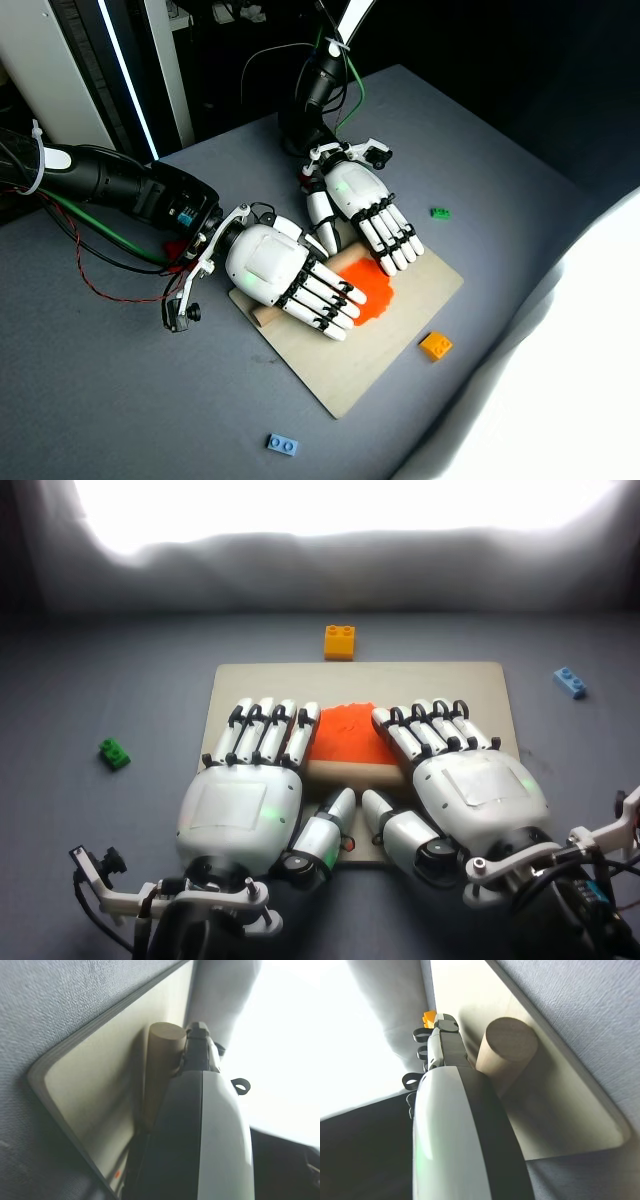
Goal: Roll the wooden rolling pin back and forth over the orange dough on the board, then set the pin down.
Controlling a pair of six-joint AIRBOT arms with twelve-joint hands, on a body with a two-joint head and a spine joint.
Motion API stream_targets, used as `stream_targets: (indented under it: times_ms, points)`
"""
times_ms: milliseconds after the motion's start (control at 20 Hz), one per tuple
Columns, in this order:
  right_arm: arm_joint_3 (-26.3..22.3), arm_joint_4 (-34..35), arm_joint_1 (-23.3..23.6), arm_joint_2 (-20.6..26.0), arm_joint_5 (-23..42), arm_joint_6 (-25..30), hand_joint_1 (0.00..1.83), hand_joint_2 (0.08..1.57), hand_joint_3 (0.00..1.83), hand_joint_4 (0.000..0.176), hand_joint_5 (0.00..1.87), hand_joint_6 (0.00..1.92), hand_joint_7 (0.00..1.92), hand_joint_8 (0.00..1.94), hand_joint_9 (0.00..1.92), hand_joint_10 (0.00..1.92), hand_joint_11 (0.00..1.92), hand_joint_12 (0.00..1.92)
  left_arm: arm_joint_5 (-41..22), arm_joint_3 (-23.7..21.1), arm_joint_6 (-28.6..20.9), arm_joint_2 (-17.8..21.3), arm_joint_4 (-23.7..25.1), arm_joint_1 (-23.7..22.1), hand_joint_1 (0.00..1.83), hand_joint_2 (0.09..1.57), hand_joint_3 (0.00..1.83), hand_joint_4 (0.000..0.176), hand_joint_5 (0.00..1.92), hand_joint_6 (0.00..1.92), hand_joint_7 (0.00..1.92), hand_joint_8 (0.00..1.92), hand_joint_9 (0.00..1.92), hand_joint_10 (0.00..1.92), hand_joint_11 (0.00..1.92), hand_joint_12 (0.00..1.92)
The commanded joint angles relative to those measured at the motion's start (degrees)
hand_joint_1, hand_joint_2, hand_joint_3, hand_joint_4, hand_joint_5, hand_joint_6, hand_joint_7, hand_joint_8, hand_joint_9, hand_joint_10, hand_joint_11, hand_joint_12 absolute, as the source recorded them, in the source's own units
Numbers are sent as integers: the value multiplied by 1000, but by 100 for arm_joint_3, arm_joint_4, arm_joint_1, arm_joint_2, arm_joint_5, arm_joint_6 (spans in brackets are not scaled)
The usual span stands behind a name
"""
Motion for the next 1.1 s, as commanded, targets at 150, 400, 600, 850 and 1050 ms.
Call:
stream_targets:
  times_ms: [150, 400, 600, 850, 1050]
  points:
    - [104, -304, 83, 12, 414, 46, 0, 1571, 105, 0, 80, 12, 74, 9, 16, 7, 0, 0, -470, 92, -83, -27, 369, -61, 0, 1520, 3, 0, 75, 6, 69, 2, 20, 4, 0, 0]
    - [169, -288, 111, 12, 381, 60, 0, 1570, 65, 0, 92, 12, 94, 5, 35, 11, 0, 0, -336, 173, -94, -39, 368, -85, 0, 1530, 7, 0, 104, 16, 102, 12, 46, 13, 8, 4]
    - [198, -280, 123, 12, 359, 66, 0, 1570, 56, 0, 103, 16, 103, 8, 41, 12, 0, 0, -256, 229, -94, -38, 367, -111, 0, 1524, 4, 0, 85, 6, 89, 5, 36, 8, 6, 4]
    - [249, -262, 150, 11, 306, 90, 0, 1571, 54, 0, 101, 13, 96, 4, 32, 7, 0, 0, -146, 355, -94, -61, 363, -188, 0, 1523, 2, 0, 71, 0, 63, 0, 12, 0, 0, 0]
    - [275, -213, 167, 11, 275, 115, 0, 1571, 67, 0, 95, 7, 89, 2, 29, 4, 0, 0, -67, 477, -176, -90, 361, -231, 0, 1520, 1, 0, 92, 12, 98, 18, 51, 20, 17, 9]
